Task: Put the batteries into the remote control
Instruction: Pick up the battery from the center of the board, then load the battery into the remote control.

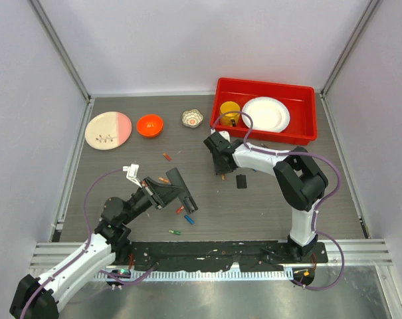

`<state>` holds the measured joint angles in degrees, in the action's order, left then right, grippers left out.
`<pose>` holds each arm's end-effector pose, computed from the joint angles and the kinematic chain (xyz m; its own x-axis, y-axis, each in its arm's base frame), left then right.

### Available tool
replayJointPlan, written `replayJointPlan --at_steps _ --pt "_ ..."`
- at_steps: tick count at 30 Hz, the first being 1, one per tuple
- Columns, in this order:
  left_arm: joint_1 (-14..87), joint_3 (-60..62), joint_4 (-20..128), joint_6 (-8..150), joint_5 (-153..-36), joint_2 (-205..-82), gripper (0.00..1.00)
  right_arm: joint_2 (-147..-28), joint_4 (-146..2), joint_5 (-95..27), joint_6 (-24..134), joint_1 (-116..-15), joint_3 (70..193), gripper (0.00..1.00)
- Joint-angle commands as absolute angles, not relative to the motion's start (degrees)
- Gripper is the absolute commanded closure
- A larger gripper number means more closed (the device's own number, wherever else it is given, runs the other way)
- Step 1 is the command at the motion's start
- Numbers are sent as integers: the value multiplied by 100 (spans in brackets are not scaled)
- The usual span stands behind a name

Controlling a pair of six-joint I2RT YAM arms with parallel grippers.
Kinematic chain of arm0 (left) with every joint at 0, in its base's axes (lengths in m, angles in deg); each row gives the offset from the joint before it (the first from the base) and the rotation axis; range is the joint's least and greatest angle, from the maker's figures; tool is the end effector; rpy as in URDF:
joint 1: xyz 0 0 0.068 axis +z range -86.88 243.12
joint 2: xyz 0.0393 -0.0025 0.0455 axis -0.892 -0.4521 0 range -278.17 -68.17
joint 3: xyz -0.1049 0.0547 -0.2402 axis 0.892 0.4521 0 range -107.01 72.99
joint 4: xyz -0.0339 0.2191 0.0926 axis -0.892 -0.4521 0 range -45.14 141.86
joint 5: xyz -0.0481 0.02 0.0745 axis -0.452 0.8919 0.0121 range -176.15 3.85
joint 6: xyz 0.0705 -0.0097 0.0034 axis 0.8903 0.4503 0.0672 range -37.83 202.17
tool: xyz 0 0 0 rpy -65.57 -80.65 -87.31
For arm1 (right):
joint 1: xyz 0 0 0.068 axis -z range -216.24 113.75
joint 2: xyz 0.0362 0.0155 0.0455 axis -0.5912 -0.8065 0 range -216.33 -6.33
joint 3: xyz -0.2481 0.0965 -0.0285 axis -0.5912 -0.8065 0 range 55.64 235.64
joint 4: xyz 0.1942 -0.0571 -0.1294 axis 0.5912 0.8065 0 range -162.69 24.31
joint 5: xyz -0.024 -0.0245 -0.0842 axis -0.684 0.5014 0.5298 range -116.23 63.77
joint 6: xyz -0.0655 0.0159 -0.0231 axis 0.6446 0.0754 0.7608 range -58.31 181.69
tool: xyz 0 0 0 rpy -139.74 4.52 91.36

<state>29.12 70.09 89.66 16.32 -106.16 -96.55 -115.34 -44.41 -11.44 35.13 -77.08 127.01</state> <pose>0.1090 -0.0976 0.2227 -0.6600 -0.5890 -0.4663 0.4899 0.1332 -0.8615 0.2900 0.2307 0.1506 -0.8653 -0.1763 -0.4693 -0.1861 0.9822 -0.0259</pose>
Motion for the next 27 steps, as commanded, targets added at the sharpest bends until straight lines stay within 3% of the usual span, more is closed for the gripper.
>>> replayJointPlan --at_steps 1,5,11,19,27 --pt "2929 7264 9176 1607 -10583 -9665 100 -11786 -4412 -1304 3612 -7711 12692 80" --pt "2920 7264 9185 1599 -10575 -9691 100 -11629 -4500 -1252 3542 -7711 12552 99" --pt "2920 7141 9307 1520 -10531 -9981 100 -10058 -5343 -964 3533 -8027 11666 99" --pt "2867 6676 10150 1405 -10408 -11262 100 -7641 -5422 777 3243 -9826 11067 99" --pt "2762 6280 11774 1011 -10504 -12827 100 -6794 -6003 2034 3400 -11296 10530 99"
